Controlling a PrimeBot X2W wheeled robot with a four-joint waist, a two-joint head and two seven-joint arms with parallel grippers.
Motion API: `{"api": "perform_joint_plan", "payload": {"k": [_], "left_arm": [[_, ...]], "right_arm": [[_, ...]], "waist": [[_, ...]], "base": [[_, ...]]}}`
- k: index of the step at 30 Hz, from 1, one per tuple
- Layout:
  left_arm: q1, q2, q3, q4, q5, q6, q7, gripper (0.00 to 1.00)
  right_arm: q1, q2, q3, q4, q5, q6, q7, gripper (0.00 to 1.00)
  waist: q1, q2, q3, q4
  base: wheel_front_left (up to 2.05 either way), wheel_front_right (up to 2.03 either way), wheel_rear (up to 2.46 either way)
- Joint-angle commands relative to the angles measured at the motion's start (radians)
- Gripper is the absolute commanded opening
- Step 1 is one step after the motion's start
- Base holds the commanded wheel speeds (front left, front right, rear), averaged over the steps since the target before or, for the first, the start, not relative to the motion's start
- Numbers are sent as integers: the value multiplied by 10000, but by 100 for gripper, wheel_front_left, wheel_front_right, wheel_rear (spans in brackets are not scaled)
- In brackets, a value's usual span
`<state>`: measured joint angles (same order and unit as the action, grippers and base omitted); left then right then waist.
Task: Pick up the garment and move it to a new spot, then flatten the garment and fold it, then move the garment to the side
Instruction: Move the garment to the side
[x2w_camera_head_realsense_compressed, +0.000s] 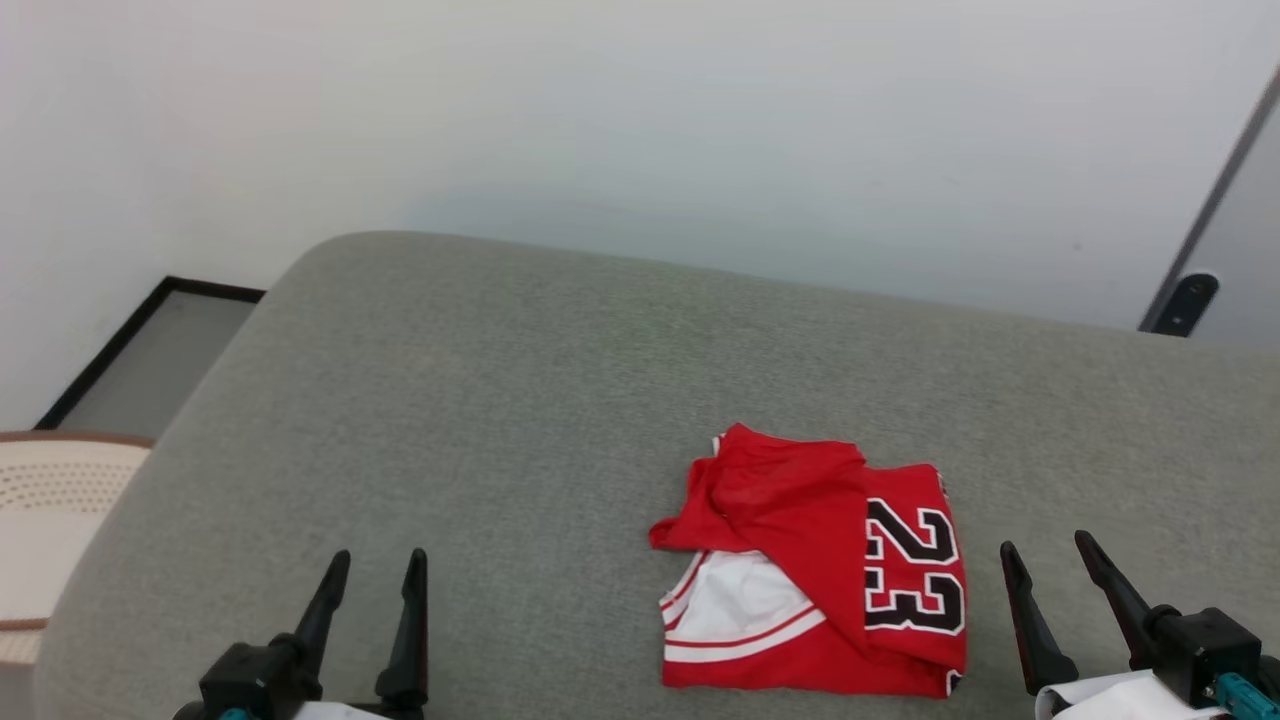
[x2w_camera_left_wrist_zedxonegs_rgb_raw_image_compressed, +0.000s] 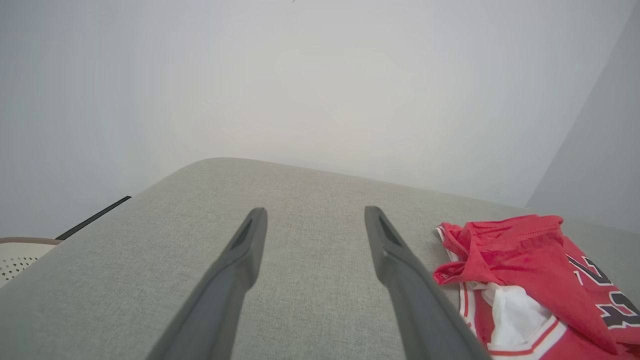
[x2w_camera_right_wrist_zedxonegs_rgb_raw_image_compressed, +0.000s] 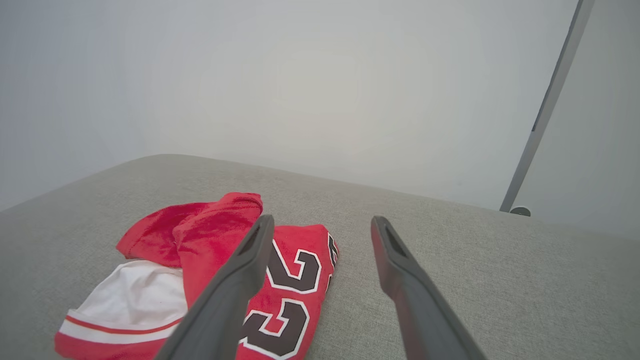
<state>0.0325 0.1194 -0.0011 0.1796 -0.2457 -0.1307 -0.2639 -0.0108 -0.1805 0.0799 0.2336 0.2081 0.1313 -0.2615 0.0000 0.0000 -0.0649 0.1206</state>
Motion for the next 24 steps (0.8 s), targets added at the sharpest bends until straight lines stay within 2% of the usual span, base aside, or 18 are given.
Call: {"api": "perform_joint_plan", "payload": {"k": [1,7,11,14,24], "left_arm": [[139,-18,-19,-33,39,2,1,100],[73,-130,-74,-102,106,2,1,100],[58,-158,-160,-143,123,2,1,100],[-19,-130,-294,-121,132,2,1,100],[-361,-212,-855,58,-25,2,1,100]], "right_arm": [[-48,-54,54,60,14,-13,-45,100],[-180,-172,158,285,103,-13,15,100],[-562,-375,345,542,276,-13,670,100],[-1039,-567,544,844,578,-13,1706,100],[-2695,-1264,1260,2263,1796,-13,6460,100]], "waist": [[0,0,-105,263],[0,0,-82,297],[0,0,6,324],[0,0,128,405],[0,0,760,1124]], "base": [[0,0,0],[0,0,0],[0,0,0],[0,0,0],[0,0,0]]}}
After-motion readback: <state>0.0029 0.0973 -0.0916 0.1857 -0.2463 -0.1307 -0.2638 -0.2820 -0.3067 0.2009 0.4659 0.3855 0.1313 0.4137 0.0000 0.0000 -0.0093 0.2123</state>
